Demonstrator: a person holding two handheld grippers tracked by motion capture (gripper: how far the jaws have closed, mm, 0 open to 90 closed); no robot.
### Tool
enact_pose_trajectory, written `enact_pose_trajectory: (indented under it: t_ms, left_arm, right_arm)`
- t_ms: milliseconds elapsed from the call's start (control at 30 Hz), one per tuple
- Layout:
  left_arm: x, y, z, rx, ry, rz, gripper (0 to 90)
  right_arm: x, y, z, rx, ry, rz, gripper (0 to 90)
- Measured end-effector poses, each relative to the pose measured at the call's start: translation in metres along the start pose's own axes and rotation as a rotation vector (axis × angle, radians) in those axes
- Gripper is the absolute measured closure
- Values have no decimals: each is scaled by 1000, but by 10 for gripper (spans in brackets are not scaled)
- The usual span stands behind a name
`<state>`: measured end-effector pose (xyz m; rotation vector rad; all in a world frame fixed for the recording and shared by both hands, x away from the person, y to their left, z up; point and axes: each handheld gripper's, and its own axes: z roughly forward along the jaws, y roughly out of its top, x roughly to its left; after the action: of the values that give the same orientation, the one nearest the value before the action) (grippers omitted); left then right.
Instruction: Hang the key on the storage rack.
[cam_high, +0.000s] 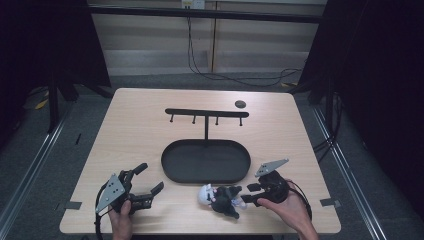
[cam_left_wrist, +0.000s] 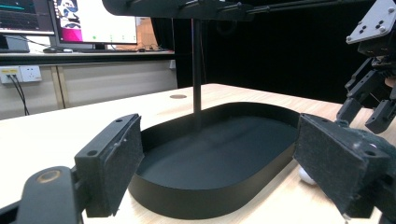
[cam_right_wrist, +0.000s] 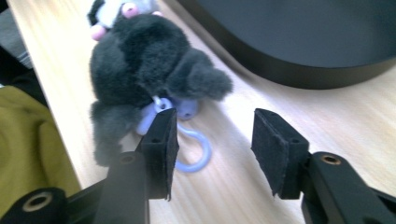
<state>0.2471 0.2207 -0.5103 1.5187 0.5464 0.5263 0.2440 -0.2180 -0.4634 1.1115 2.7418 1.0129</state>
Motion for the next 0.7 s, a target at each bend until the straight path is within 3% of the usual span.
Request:
enact_pose_trajectory:
  t_ms: [133,333,533,567,700]
  left_arm:
    - [0,0,0,1,1,2,155]
    - [0,0,0,2,0,4,155]
    - [0,0,0,0,1,1,155]
    - [0,0,0,4,2,0,155]
    - [0,0,0,2,0,5,155]
  right_arm:
    - [2,4,5,66,44,-13,586]
    - [3,11,7,122,61,-28,606]
    - [1,17,14,155,88,-50,556]
    - [3,20,17,183,97,-57,529]
    - [4,24,23,213,92,-68,492]
